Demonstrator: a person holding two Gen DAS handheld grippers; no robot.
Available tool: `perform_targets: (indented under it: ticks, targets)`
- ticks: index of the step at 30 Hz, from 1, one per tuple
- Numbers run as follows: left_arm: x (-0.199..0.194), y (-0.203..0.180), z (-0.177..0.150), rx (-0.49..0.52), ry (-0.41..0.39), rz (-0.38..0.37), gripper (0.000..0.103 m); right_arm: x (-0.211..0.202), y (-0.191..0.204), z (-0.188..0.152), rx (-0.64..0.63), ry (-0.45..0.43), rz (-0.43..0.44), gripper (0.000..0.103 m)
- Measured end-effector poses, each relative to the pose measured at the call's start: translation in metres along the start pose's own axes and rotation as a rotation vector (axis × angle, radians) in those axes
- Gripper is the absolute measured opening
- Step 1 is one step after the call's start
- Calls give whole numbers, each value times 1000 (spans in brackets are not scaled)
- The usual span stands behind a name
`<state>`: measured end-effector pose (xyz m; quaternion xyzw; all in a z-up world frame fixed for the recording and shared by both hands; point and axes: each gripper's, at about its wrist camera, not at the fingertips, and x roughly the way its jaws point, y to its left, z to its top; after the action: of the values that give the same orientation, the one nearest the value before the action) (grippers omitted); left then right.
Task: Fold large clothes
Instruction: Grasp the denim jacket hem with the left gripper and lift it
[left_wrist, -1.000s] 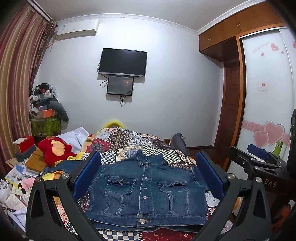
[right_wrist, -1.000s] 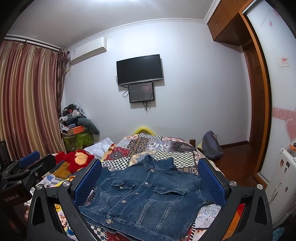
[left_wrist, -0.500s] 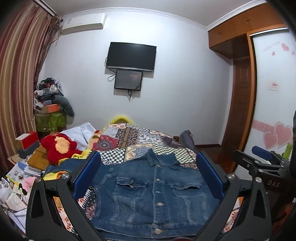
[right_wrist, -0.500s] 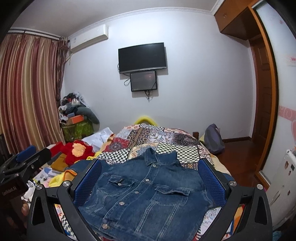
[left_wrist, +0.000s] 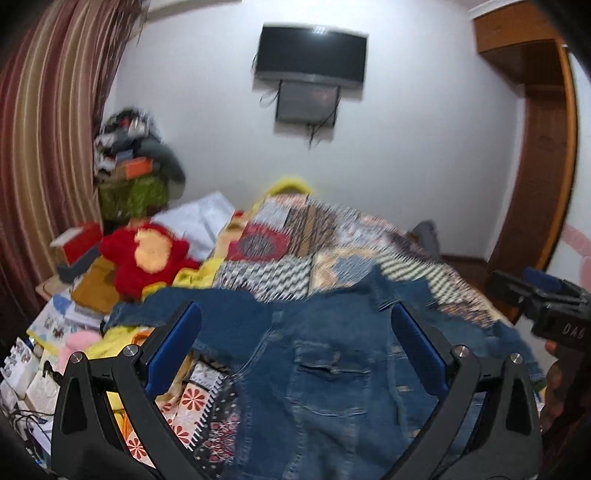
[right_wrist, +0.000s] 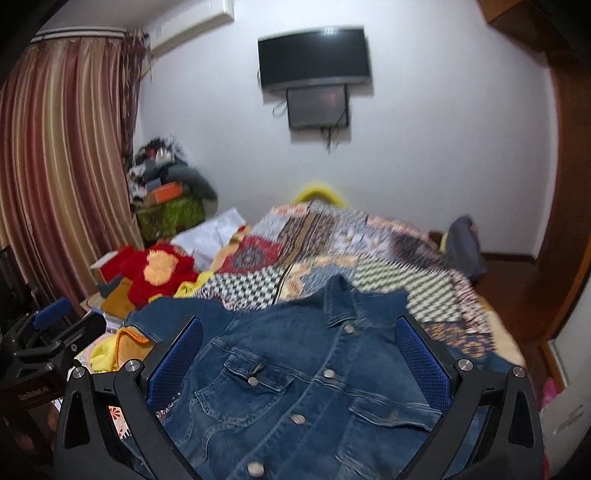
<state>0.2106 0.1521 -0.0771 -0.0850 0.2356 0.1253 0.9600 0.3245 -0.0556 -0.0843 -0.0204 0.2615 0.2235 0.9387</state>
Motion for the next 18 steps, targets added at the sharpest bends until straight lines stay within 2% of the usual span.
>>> perform_targets:
  ticks: [6,9,12,15,18]
  targets:
    - [93,52,-19,-61,217,90,103,106,3,4,6,175,44,103]
    - [131,75,-34,-88,317,130,103,153,14,-4,-73,238,3,103]
    - [165,94,-50,-83,417,179,103,195,28,-18,-170,343,13,103]
    - [179,102,-61,-81,460,160,103,228,41,-36,-225,431,65,103]
    - [190,113,-68,-146,469,56,103,256,53,-52,-260,522,117,103]
